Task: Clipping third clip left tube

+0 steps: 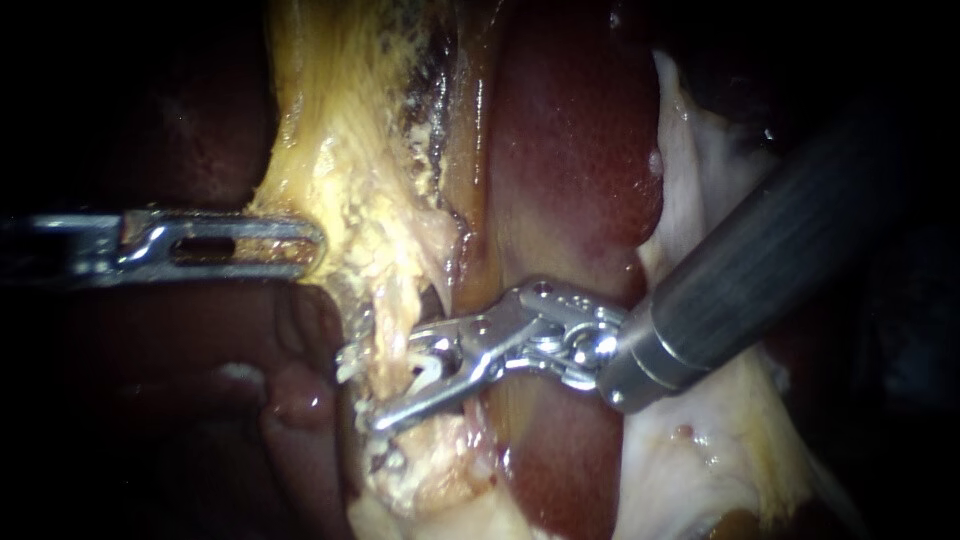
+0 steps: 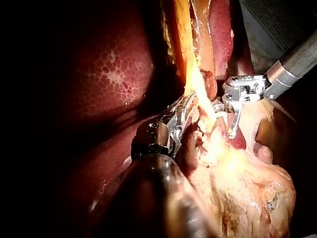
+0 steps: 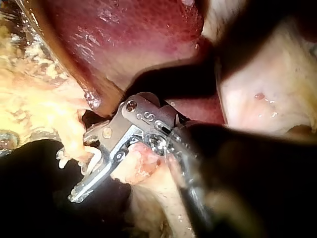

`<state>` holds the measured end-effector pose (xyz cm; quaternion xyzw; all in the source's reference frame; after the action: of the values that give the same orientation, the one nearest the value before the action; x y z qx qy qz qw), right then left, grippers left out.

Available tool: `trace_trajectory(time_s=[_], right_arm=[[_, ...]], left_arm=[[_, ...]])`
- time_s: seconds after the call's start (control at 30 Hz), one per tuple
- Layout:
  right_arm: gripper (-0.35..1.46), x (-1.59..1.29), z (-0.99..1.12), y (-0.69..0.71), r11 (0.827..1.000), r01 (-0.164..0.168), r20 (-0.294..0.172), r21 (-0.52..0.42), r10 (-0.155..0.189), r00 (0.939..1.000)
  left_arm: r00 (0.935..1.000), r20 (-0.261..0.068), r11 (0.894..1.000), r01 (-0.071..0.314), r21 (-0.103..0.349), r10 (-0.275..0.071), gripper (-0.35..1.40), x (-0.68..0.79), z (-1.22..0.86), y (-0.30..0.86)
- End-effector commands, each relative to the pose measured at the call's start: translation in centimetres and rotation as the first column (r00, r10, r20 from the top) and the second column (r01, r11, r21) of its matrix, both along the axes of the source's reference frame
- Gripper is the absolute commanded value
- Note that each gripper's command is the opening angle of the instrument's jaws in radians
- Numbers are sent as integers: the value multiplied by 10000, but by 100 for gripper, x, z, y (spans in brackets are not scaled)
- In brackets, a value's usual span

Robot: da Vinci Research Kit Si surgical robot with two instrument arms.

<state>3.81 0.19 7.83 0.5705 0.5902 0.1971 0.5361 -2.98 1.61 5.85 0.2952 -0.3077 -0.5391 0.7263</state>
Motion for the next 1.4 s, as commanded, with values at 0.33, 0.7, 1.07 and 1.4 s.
trace_trajectory(time_s=[0.33, 0.7, 1.07, 1.4], right_arm=[[47, -6, -7, 38, 9974, -369, 815, 614, 318, 9962], [-3, -5, -5, 39, 9848, -446, 1604, 1677, 174, 9869], [-35, -21, 1, 41, 9838, -380, 2405, 1750, -53, 9706], [-35, -22, 1, 39, 9802, -237, 2401, 1968, -247, 9704]], left_arm=[[10000, 3, 10000, -5, -5, 5, -35, 0, 2, 0], [10000, 3, 10000, -6, -9, 6, -35, 0, 2, 0], [10000, 1, 10000, -3, -9, 3, -35, 0, 2, -1], [10000, 2, 10000, -3, -9, 3, -35, 0, 2, -1]])
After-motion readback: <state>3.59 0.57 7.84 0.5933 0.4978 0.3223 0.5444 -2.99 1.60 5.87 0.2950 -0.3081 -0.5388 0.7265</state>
